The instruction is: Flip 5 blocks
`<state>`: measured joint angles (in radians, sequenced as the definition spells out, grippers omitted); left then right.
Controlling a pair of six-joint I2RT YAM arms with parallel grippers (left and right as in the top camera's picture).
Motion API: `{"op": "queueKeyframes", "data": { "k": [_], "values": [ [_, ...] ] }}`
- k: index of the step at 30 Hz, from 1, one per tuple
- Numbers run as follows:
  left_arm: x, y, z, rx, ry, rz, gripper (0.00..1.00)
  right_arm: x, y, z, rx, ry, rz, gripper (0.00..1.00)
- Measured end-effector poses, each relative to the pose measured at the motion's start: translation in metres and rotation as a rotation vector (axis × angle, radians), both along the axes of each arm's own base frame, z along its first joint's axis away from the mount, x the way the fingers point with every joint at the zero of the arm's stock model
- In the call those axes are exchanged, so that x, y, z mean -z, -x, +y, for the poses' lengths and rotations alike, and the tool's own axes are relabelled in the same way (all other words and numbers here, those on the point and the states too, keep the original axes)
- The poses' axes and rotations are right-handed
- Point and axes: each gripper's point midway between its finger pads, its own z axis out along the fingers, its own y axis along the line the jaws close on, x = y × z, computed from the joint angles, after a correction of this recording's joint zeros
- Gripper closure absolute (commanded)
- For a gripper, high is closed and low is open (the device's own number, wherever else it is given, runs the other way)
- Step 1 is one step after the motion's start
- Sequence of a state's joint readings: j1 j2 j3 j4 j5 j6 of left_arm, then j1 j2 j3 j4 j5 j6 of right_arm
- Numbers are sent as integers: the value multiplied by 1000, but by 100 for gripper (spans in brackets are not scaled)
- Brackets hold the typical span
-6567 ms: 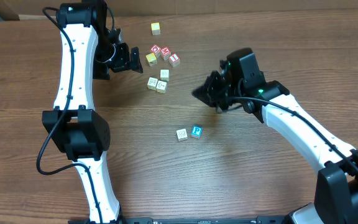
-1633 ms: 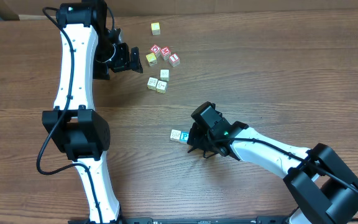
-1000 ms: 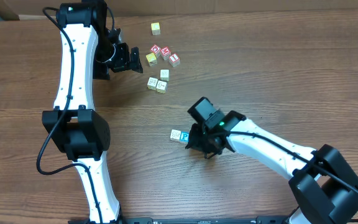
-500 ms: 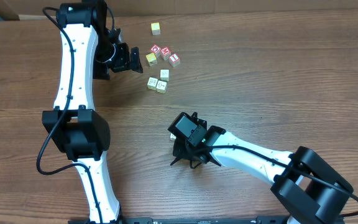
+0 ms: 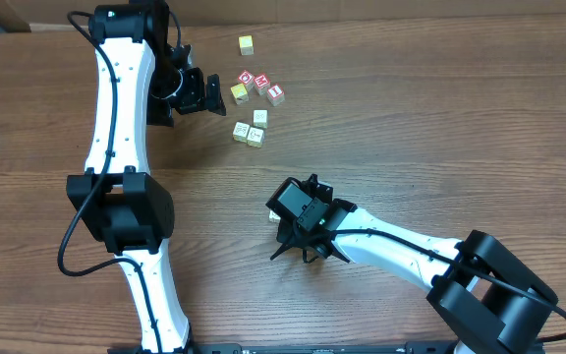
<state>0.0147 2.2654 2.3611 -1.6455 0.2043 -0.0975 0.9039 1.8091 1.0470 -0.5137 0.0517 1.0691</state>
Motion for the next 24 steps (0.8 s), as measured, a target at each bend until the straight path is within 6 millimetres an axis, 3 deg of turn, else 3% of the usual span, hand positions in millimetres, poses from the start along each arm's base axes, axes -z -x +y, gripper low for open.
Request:
{"op": "queueKeyframes", "data": {
  "k": [7,14,17,21,24],
  "values": [
    [0,0,0,0,0,0,0,0,-1,0,2,-1,-7,96],
    [0,0,0,0,0,0,0,-4,14,14,-86,-59,69,96],
    [0,0,0,0,0,0,0,-22,9,28,-159,-84,47,96],
    [0,0,0,0,0,0,0,-66,-19,60,-231,-170,-87,96],
    [0,0,0,0,0,0,0,-84,-33,70,-255,-190,-172,96]
  ]
}}
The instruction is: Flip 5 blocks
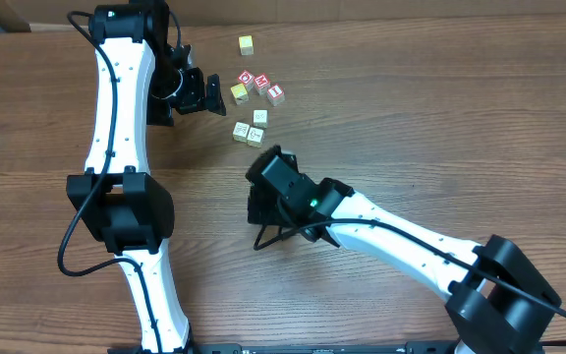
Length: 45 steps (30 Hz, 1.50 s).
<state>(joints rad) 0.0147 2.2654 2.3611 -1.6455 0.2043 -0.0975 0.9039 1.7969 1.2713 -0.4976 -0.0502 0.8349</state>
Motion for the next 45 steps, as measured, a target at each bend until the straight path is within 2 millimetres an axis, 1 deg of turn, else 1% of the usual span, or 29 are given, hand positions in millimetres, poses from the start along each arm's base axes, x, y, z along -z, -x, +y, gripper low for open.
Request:
{"op": "queueKeyframes", "data": {
  "k": [2,5,8,10,12,14,17,20,27,29,33,37,45],
  "values": [
    [0,0,0,0,0,0,0,-1,-6,1,-12,6,-38,96],
    [0,0,0,0,0,0,0,8,-14,9,-49,19,-95,96],
    [0,0,0,0,0,0,0,27,-15,18,-92,56,-131,96],
    [0,0,0,0,0,0,0,44,-10,24,-132,100,-152,96],
    [0,0,0,0,0,0,0,56,-3,27,-175,151,-179,96],
    [0,0,0,0,0,0,0,60,2,29,-210,193,-218,96],
    [0,0,0,0,0,0,0,58,7,34,-264,238,-287,96],
    [0,0,0,0,0,0,0,58,10,34,-311,278,-326,96],
    [0,0,0,0,0,0,0,59,3,26,-405,388,-415,96],
    [0,0,0,0,0,0,0,63,2,22,-428,422,-427,96],
    [0,0,0,0,0,0,0,72,4,12,-475,486,-418,96],
    [0,0,0,0,0,0,0,77,7,5,-504,529,-404,96],
    [0,0,0,0,0,0,0,80,8,-5,-515,578,-395,96]
  ]
}}
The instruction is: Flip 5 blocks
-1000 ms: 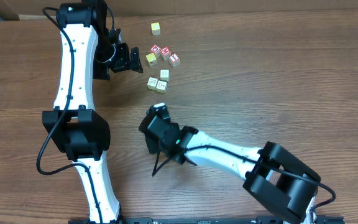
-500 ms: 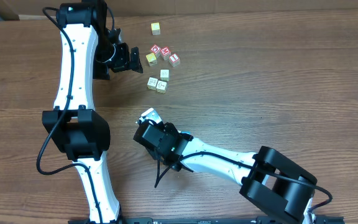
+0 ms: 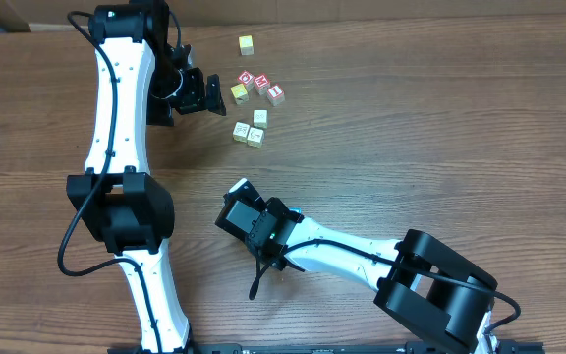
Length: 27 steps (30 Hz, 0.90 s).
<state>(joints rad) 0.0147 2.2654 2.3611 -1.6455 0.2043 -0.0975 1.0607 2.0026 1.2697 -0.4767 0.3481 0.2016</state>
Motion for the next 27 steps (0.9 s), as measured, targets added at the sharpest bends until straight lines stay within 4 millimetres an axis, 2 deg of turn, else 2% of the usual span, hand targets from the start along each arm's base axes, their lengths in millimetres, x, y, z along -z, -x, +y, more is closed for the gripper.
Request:
{"op": "queueKeyframes", "data": {
  "k": [22,27],
  "values": [
    [0,0,0,0,0,0,0,4,6,-11,-2,52,23,96],
    [0,0,0,0,0,0,0,-14,5,-8,18,-1,18,96]
  ]
}}
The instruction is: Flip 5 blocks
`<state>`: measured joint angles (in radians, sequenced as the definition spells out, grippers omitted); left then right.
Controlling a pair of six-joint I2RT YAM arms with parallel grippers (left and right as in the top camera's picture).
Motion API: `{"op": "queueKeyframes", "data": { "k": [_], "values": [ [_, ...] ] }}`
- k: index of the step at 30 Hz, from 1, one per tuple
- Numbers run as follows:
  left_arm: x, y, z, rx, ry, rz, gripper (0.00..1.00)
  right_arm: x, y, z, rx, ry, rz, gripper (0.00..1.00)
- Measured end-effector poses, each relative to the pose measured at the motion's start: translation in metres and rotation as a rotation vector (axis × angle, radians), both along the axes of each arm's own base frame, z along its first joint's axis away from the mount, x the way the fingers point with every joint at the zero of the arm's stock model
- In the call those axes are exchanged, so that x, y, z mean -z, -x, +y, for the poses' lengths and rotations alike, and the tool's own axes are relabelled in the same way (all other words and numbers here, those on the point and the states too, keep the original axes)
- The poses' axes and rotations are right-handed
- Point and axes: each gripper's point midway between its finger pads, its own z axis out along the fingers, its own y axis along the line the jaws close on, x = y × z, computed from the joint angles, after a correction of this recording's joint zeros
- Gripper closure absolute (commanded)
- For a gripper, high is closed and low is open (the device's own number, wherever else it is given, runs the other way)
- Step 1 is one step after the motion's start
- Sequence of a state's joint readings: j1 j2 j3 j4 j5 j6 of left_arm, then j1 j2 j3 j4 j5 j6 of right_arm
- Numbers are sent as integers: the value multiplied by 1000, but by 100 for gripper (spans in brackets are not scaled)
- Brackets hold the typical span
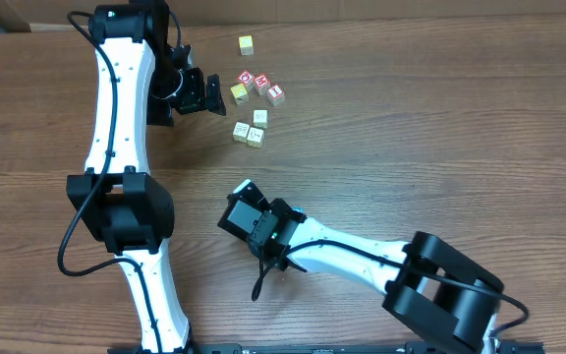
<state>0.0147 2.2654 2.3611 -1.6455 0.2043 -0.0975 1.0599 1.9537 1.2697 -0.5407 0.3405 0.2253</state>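
Several small wooden blocks lie at the back of the table: one alone point(247, 44), a cluster with red faces point(262, 85), a yellowish one point(239, 92), and a pale group point(249, 133). My left gripper point(214, 95) hovers just left of the yellowish block; its jaw state is unclear from above. My right gripper point(245, 197) is in the middle of the table, well short of the blocks and pointing up-left. A small pale bit shows at its tip. Whether that is a held block cannot be told.
The wooden table point(440, 147) carries only the blocks. The left arm's white links point(116, 108) run down the left side. The right arm point(362, 258) stretches from the lower right toward the centre. A cable hangs below the right wrist point(259, 280).
My right gripper has shifted a few pixels to the right and down. The left arm and all the blocks are where they were.
My right gripper was first right of the table's centre. It then stood closer to the blocks, just below the pale group. After that it was back toward the front left, where it still is. The left arm and the blocks stayed put.
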Motion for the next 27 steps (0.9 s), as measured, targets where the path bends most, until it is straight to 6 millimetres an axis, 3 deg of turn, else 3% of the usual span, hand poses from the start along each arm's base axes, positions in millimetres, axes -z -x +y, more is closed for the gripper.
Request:
{"op": "queueKeyframes", "data": {
  "k": [5,10,17,23,27],
  "values": [
    [0,0,0,0,0,0,0,-41,7,2,37,-122,32,96],
    [0,0,0,0,0,0,0,-68,10,-30,256,-202,129,96],
    [0,0,0,0,0,0,0,-43,21,-47,496,-246,294,96],
    [0,0,0,0,0,0,0,-3,34,-53,580,-210,371,96],
    [0,0,0,0,0,0,0,5,34,-51,594,-226,377,96]
  ]
}}
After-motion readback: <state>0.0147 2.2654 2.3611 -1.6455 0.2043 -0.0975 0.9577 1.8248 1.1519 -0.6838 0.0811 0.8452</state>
